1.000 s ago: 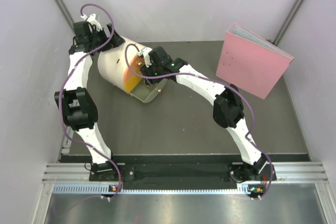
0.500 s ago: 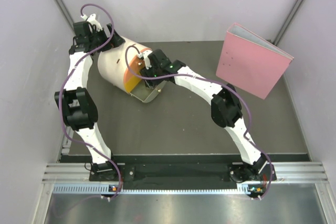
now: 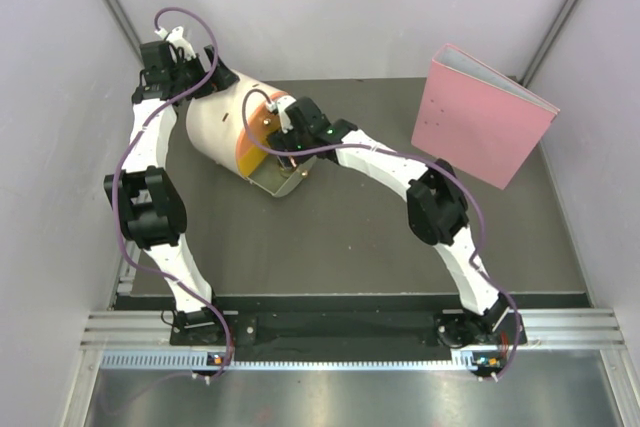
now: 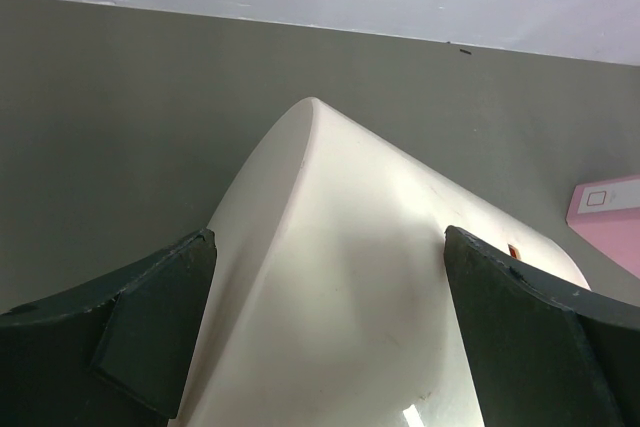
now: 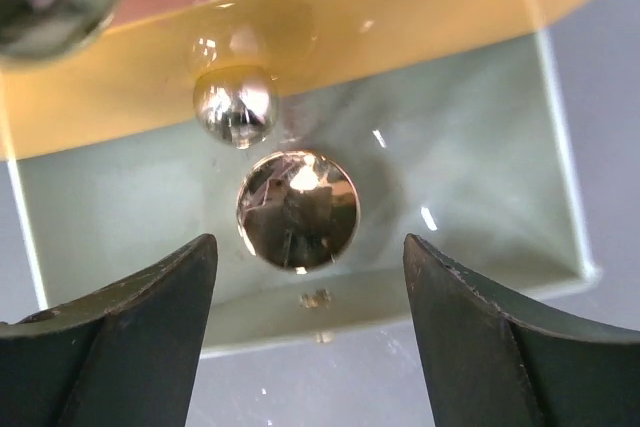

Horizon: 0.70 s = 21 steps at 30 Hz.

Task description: Organize the makeup

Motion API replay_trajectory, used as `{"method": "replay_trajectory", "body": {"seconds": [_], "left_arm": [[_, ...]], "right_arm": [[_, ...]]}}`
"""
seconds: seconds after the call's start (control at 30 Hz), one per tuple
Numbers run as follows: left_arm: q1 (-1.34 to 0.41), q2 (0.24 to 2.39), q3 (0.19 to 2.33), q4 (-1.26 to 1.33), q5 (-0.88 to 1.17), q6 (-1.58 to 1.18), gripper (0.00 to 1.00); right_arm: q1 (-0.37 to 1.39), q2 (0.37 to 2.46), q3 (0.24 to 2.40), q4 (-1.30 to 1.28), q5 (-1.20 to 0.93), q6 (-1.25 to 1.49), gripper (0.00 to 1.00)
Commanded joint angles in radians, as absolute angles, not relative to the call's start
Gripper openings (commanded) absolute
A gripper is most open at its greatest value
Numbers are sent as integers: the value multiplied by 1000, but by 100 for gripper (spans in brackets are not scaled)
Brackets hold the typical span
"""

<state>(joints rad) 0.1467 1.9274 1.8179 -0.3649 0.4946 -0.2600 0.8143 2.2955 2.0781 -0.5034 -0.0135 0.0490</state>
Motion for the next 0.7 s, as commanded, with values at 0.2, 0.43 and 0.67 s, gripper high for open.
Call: {"method": "replay_trajectory", "body": {"seconds": [0.2,0.43,0.67], "left_arm": [[127,1967,1795,-535,483,-199,99],[127,1968,1796,-546,474,-190,99],[127,1971,1804,-557,463,-182,99]], "right_arm": [[816,1918,1846,-290,61,26,71],[749,1758,1665,-230,14,184,38],[579,1690,1415,-16,-242,556,15]]}}
